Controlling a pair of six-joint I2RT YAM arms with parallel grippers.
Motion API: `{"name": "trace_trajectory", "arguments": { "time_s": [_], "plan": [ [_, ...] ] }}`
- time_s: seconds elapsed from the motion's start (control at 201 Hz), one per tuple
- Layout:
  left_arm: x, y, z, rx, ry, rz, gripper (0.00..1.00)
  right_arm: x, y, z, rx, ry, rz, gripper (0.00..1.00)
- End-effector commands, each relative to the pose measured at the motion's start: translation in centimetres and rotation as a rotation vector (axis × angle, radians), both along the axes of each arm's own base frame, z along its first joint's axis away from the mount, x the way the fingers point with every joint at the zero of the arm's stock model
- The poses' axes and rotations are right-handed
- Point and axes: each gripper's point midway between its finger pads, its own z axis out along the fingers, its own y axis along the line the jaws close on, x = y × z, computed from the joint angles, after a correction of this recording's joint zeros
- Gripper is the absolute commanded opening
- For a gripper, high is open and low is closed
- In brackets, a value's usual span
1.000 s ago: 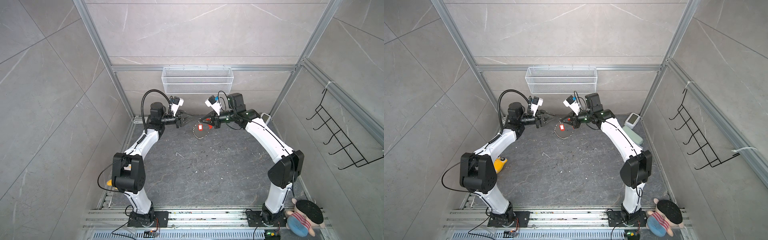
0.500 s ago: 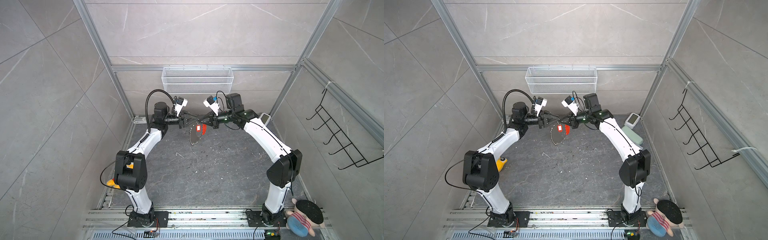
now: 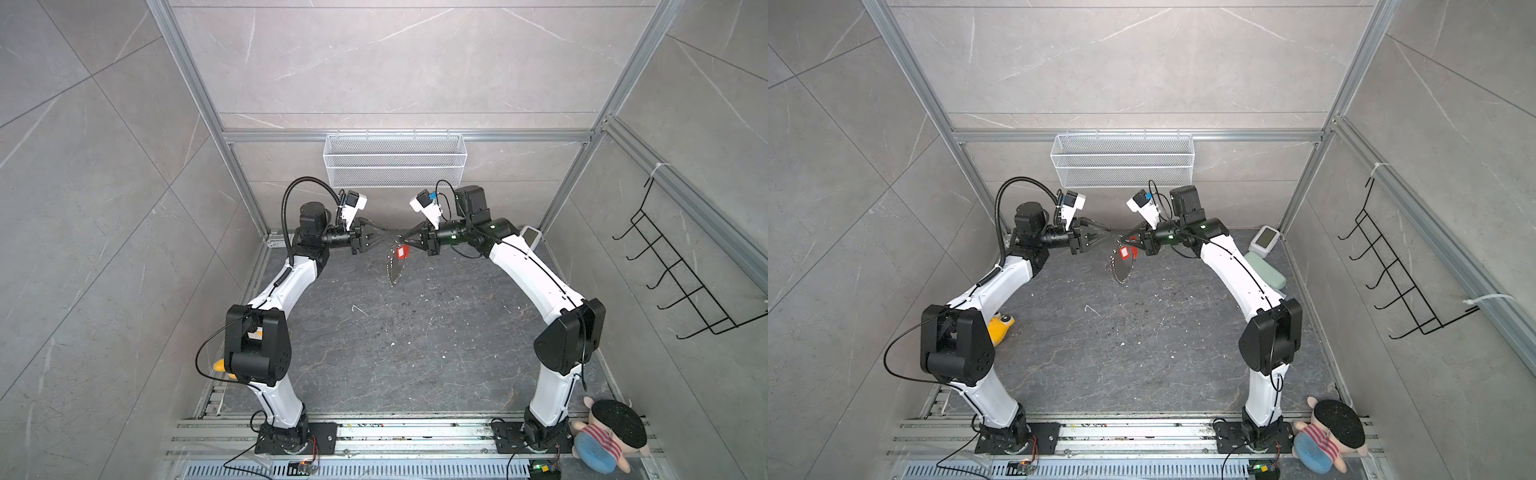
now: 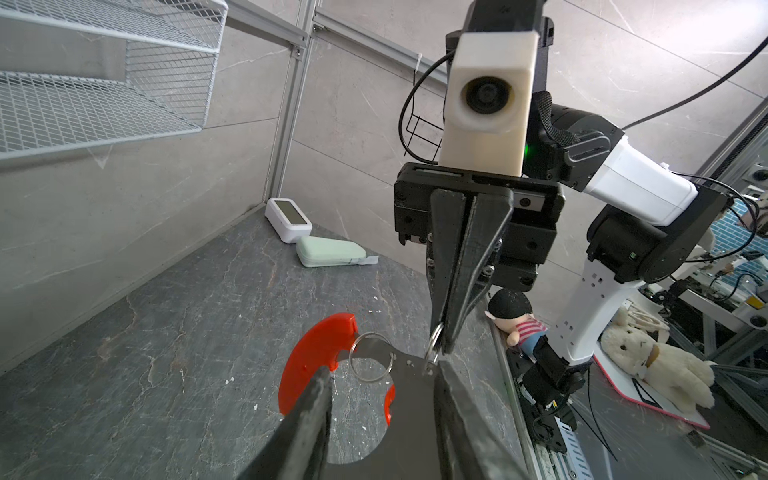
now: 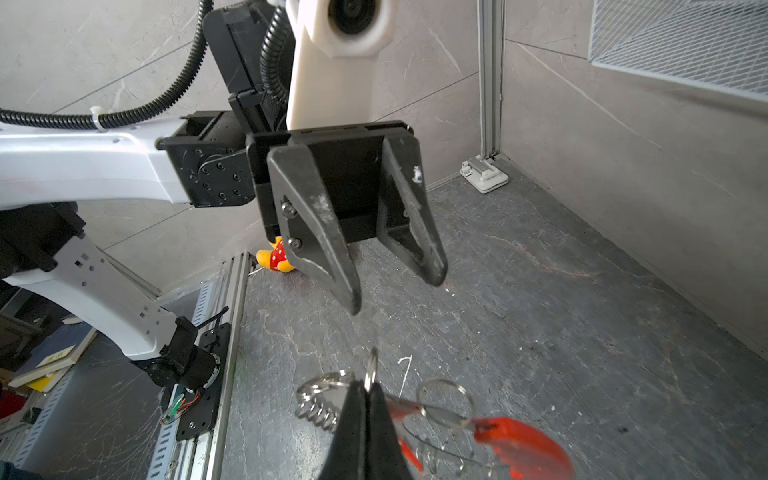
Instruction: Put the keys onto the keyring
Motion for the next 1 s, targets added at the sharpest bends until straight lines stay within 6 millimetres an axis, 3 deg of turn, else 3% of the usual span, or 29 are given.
{"name": "trace_trajectory", "arguments": {
  "time_s": [0.0,0.139,0.523,0.717,0.807,0.887,0.991],
  "plan": [
    [-2.3,-0.6,2.3,-0.018,-0.067,-0.071,0.41,-0.1,0.7,1.2,0.047,-0.015,0.036,0.0],
    [-2.7,-1.2,2.1,-0.018,-0.054,-0.097,0.4,-0.3,1.1,1.2,0.047,-0.007,0.05,0.0],
    [-2.6,-1.5,1.8,-0.019,-0.008,-0.129,0.27,-0.3,1.1,1.9,0.065,-0.019,0.048,0.0],
    [-2.3,-1.5,1.7,-0.018,0.013,-0.121,0.26,-0.3,1.4,2.5,0.086,-0.018,0.053,0.0],
    [-2.3,-1.6,1.7,-0.019,0.017,-0.124,0.16,-0.3,1.6,2.5,0.089,-0.016,0.056,0.0],
    [-2.1,-1.7,1.7,-0.02,0.035,-0.123,0.0,-0.5,1.8,2.5,0.088,-0.011,0.06,0.0],
    [-1.7,-1.9,1.8,-0.022,0.056,-0.1,0.0,-0.8,2.1,2.3,0.087,-0.004,0.068,0.0]
  ]
}}
